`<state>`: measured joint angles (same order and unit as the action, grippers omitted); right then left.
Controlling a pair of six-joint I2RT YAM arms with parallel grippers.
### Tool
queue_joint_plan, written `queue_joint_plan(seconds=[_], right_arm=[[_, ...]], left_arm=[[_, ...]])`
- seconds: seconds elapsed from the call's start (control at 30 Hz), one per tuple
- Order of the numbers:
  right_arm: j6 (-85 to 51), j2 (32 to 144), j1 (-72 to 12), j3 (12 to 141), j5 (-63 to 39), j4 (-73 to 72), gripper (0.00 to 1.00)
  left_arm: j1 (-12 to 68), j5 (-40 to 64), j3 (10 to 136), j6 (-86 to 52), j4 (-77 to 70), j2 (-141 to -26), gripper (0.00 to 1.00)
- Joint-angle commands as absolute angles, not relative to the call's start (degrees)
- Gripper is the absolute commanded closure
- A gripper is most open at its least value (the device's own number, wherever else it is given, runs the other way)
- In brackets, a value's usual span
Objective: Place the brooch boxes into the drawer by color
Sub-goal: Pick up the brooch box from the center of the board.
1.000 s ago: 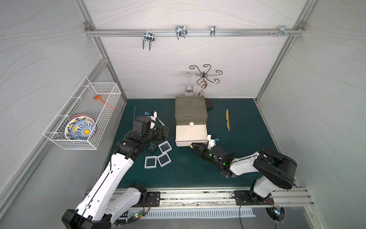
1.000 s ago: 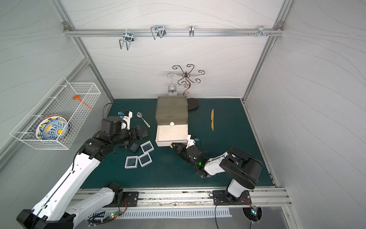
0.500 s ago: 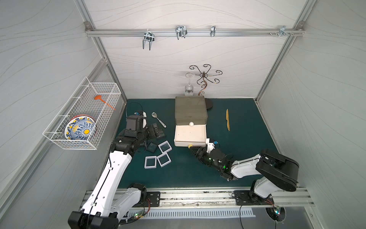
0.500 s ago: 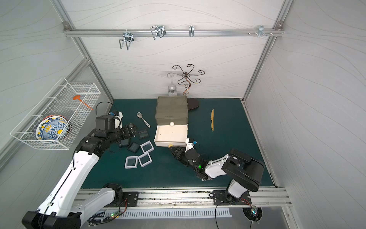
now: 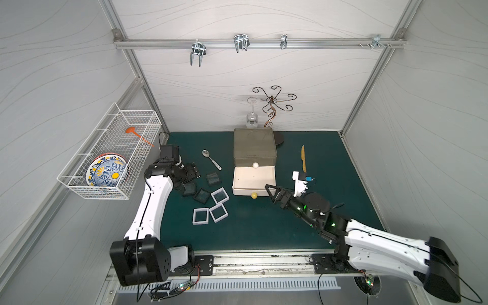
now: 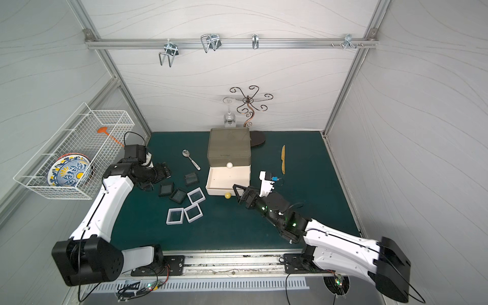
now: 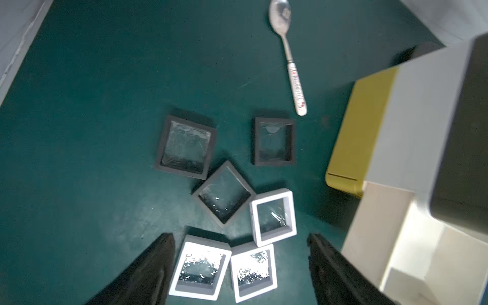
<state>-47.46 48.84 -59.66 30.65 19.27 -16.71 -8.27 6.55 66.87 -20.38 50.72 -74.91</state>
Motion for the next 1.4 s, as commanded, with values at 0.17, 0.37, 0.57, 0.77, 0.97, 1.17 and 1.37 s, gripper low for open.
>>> queue_joint_plan(seconds=[0.17,0.37,0.57,0.77,0.97,1.17,1.37], right_arm=[[-30.19,45.72,-41.78,46.49,10.42,9.98,0.06],[-30.61,49.12,-32.6,48.71,0.46,11.87,0.14],[-31.67,49.94,-30.12,46.7,-3.29,10.46,0.21],[-30.76,49.99,-28.99,46.76,-3.73,10.57,0.21],[-31.79,50.25,-28.21,45.62,-4.61,9.7,0.21],[-31.56,49.62,-27.68,45.14,-4.06,10.53,0.21],[-31.46,49.54,-27.38,44.96,-4.11,11.05,0.21]], left_arm=[[-12.01,4.52,75.45,-19.17,56.4,-89.48,0.26],[-13.87,1.05,77.73,-17.65,57.1,-95.96,0.34],[-16.02,-0.79,78.14,-16.16,56.73,-100.97,0.36],[-16.24,-0.66,78.36,-15.64,56.23,-105.06,0.39],[-16.32,-0.7,79.46,-15.38,56.29,-108.98,0.48],[-16.34,-1.16,79.46,-15.2,55.84,-110.66,0.67],[-16.31,-1.58,79.21,-15.03,55.99,-112.14,0.68]])
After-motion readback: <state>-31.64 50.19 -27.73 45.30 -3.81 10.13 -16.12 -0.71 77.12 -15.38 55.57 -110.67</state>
